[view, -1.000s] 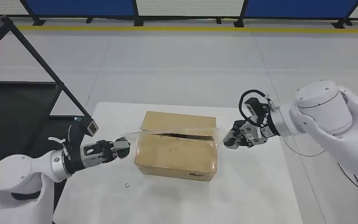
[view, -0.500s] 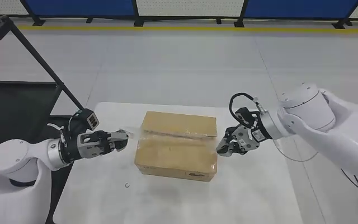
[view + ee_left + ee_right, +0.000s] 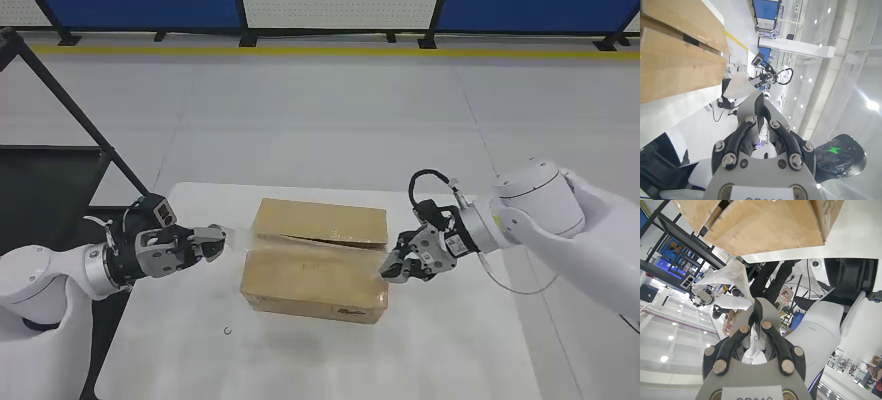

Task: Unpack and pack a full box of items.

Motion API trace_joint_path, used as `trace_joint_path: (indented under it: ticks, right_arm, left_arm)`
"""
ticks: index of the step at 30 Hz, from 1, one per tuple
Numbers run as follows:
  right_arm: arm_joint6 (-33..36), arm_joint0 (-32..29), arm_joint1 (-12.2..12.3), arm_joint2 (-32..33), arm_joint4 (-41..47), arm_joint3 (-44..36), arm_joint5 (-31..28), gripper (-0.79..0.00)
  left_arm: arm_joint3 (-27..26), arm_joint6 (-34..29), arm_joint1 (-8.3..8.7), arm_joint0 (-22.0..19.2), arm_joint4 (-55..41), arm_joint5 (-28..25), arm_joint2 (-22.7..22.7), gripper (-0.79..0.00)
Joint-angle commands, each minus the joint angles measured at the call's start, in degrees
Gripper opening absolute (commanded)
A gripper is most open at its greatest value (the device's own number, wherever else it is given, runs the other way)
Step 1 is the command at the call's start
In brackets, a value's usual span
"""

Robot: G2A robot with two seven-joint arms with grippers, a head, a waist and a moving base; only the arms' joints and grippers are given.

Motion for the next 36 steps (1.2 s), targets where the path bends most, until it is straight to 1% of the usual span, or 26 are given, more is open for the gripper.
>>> trace_joint_path:
  ticks: [1, 4, 6, 7, 10, 14, 17, 27, 29, 31, 32, 36]
  right_arm:
    - [0.3, -0.5, -0.3, -0.1, 1.9, 0.6, -0.3, -0.785]
    - [0.1, -1.3, -0.9, -0.1, 5.2, 1.4, 0.0, -0.785]
    - [-1.4, -2.0, -1.4, -0.1, 8.6, 2.4, 1.4, -0.785]
    - [-3.2, -2.1, -1.7, -0.1, 11.3, 3.1, 3.3, -0.785]
    - [-3.4, -2.3, -2.7, -0.1, 15.2, 4.8, 3.4, -0.785]
    - [-3.4, -3.0, -4.1, -0.1, 17.9, 8.2, 3.4, -0.785]
    - [-3.4, -3.6, -5.3, -0.1, 18.8, 11.2, 3.4, -0.785]
    - [-3.4, -3.8, -5.4, -0.1, 18.9, 11.5, 3.4, -0.785]
    - [-6.4, -4.8, -5.4, 0.1, 18.6, 11.6, 2.7, -0.785]
    - [-9.3, -5.4, -5.5, 0.9, 18.9, 11.1, 2.6, -0.785]
    - [-9.5, -5.6, -5.5, 1.2, 18.4, 10.7, 2.9, -0.785]
    - [-7.3, -6.4, -5.1, 2.4, 15.9, 12.1, 3.4, -0.785]
  left_arm:
    - [1.2, 1.7, 0.54, -0.4, -0.9, 1.6, 0.5, -0.785]
    - [4.0, 4.0, 1.56, -1.2, -4.8, 3.9, 1.6, -0.785]
    - [5.8, 5.4, 2.51, -1.9, -7.3, 5.4, 2.6, -0.785]
    - [6.4, 6.0, 3.09, -2.3, -8.2, 6.0, 3.2, -0.785]
    - [8.0, 7.8, 4.97, -3.2, -10.0, 7.8, 5.9, -0.785]
    - [10.4, 9.6, 7.52, -4.5, -13.2, 9.6, 9.8, -0.785]
    - [12.1, 10.6, 9.20, -5.8, -16.2, 10.6, 11.0, -0.785]
    - [11.9, 11.3, 9.16, -5.4, -16.2, 10.3, 11.2, -0.785]
    - [11.7, 12.9, 9.05, -5.0, -17.1, 10.3, 11.8, -0.785]
    - [12.5, 14.0, 8.98, -5.6, -17.8, 10.4, 12.5, -0.785]
    - [12.9, 14.2, 8.96, -6.0, -18.0, 10.4, 12.8, -0.785]
    - [15.0, 14.5, 9.02, -7.4, -18.3, 10.0, 13.8, -0.785]
